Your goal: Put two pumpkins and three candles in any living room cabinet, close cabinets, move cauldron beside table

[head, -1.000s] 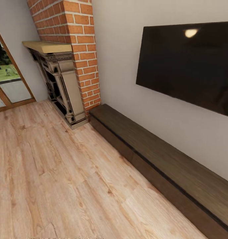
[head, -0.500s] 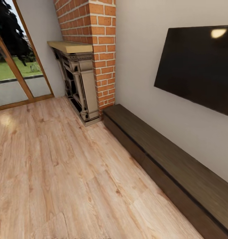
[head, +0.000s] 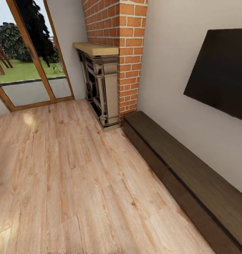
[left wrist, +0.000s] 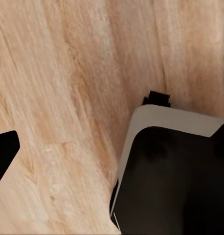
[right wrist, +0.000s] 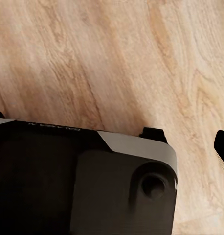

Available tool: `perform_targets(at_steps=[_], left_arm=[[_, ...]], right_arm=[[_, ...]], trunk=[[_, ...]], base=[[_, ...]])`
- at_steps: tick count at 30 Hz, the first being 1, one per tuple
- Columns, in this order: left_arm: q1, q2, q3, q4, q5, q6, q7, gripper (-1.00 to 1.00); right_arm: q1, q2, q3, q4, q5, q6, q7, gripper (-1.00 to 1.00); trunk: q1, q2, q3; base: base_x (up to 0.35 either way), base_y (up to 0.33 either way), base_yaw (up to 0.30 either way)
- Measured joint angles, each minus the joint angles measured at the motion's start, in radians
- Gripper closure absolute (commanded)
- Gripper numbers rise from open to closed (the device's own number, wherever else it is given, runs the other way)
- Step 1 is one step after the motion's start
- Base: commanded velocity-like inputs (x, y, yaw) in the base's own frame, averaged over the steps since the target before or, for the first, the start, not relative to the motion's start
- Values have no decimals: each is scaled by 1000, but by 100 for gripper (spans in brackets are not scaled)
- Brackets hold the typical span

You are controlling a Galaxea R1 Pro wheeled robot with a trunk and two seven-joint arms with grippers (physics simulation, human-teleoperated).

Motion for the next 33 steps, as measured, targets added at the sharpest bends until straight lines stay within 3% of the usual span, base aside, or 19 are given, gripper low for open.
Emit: perform_targets(at_steps=[10, 20, 33], left_arm=[[-49, 0, -1, -140, -6, 7, 0, -100], [-52, -4, -4, -150, -3, -6, -3, -100], [-51, -2, -3, -150, -9, -11, -3, -100]], right_arm=[[-2, -1, -2, -71, -6, 4, -16, -100], [-3, 0, -1, -75, -9, -6, -42, -100], [-3, 2, -1, -74, -7, -8, -43, -100]], trunk=[[-38, 70, 26], [-77, 140, 52], [-77, 141, 45]], base=[[0, 0, 280], [0, 0, 279], [0, 0, 279]])
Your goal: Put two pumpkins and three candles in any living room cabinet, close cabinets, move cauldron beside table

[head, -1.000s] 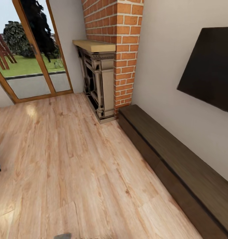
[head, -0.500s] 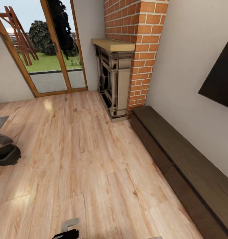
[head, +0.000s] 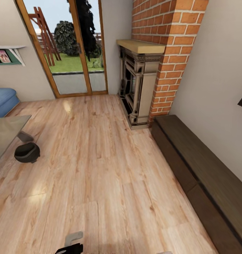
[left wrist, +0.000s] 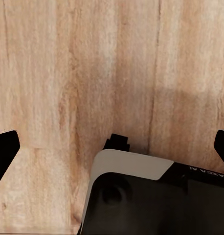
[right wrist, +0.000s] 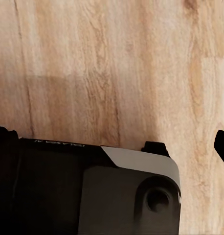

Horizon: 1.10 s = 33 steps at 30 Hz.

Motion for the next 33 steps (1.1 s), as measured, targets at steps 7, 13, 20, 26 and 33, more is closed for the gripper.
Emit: perform_targets(at_steps=[7, 13, 20, 26, 33], left_arm=[[1, 3, -8, 5, -4, -31, 1, -100], [1, 4, -10, 8, -5, -36, 1, -100], [1, 4, -11, 8, -5, -36, 1, -100], [1, 3, -12, 8, -6, -36, 1, -100], [1, 3, -13, 8, -7, -36, 1, -100]], right_arm=[[0, 0, 0, 0, 0, -2, 0, -100], [0, -1, 0, 0, 0, -3, 0, -100], [0, -2, 1, 1, 0, -3, 0, -100], [0, -2, 2, 0, 0, -4, 0, -100], [0, -2, 3, -2, 1, -53, 1, -100]], trunk=[[0, 0, -4], [0, 0, -7], [0, 0, -11], [0, 0, -14], [-1, 0, -15]], base=[[0, 0, 279], [0, 0, 279], [0, 0, 279], [26, -24, 232], [243, -92, 29]])
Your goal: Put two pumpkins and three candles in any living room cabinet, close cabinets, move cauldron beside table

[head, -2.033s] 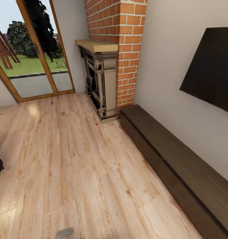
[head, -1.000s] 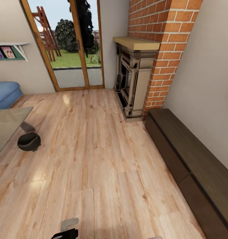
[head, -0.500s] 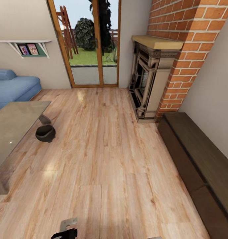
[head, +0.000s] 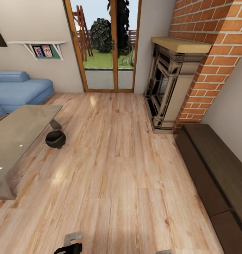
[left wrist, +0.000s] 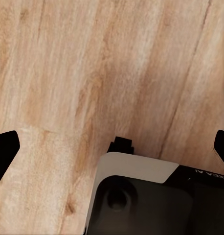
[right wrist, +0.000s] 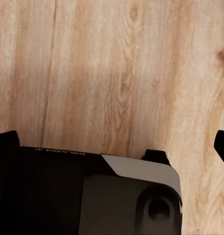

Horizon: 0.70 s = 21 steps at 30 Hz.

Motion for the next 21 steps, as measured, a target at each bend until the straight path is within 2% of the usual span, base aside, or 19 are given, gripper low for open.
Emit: perform_targets(at_steps=[9, 21], left_arm=[[0, 1, 0, 1, 0, 0, 0, -100], [0, 1, 0, 5, 1, 0, 1, -100]], right_arm=[[0, 0, 0, 0, 0, -13, 0, -100], [0, 0, 0, 0, 0, -13, 0, -100]], trunk=[[0, 0, 0], [0, 0, 0]], base=[[328, 35, 1], [290, 209, 0]])
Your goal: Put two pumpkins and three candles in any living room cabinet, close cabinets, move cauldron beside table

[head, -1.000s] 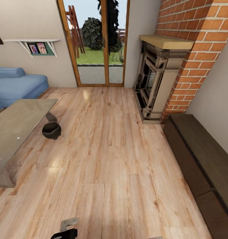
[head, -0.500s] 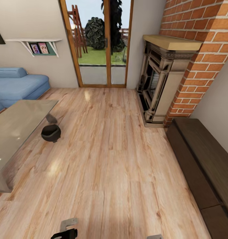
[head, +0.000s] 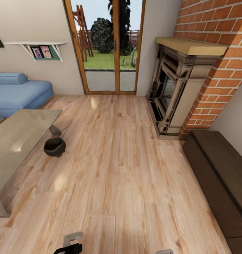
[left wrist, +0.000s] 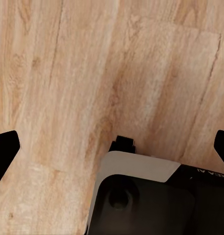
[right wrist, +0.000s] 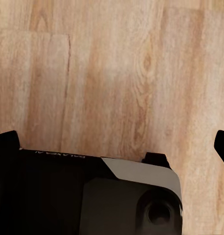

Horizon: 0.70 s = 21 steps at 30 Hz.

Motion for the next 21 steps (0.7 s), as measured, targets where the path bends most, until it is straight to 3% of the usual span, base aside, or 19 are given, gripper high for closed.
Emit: perform_targets(at_steps=[21], left_arm=[[0, 1, 0, 2, 2, 0, 0, -100]], right_arm=[[0, 0, -2, 1, 0, -42, 0, -100]], trunk=[[0, 0, 12]], base=[[275, 221, 0]])
